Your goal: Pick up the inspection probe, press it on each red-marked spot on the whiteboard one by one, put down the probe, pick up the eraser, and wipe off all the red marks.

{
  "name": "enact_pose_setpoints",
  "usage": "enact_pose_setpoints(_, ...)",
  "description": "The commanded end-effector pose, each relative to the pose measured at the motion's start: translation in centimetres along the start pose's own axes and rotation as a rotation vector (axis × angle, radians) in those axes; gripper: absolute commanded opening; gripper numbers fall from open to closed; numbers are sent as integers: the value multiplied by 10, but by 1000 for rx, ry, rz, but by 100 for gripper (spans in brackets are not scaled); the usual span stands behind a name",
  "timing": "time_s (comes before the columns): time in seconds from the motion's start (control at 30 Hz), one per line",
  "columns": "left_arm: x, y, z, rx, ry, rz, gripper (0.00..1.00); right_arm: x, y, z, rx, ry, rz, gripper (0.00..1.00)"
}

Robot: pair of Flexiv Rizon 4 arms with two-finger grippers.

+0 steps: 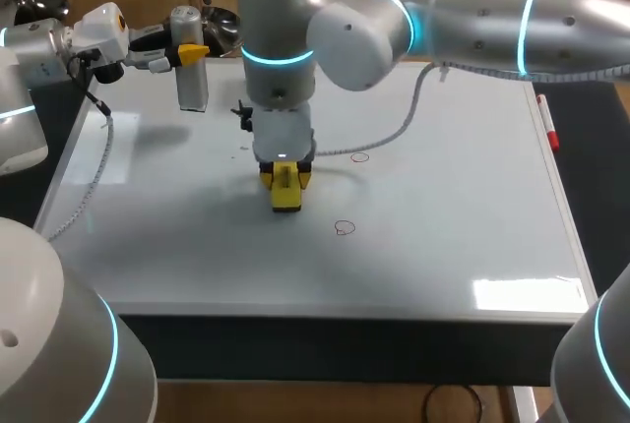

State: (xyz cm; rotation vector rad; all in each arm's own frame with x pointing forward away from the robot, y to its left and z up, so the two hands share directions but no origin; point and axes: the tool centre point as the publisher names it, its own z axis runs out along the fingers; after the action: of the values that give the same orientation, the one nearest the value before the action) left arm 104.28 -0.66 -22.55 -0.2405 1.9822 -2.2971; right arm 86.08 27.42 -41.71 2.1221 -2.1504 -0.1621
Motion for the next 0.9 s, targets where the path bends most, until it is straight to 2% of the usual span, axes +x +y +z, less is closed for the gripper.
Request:
enact_pose_setpoints(0.03, 2, -2, 0, 0, -4, 2, 0, -7, -3, 7, -5, 16, -1, 0)
enact_pose_setpoints(0.27, 2, -2, 0, 0, -4, 2, 0, 3, -3, 13, -10, 18, 15, 0)
enact_pose_setpoints(0.73, 2, -2, 0, 0, -4, 2, 0, 50, -12, 31, -43, 30, 112, 0)
enact_pose_setpoints(0.9, 2, -2, 0, 0, -4, 2, 0, 61, -17, 30, -43, 41, 132, 0)
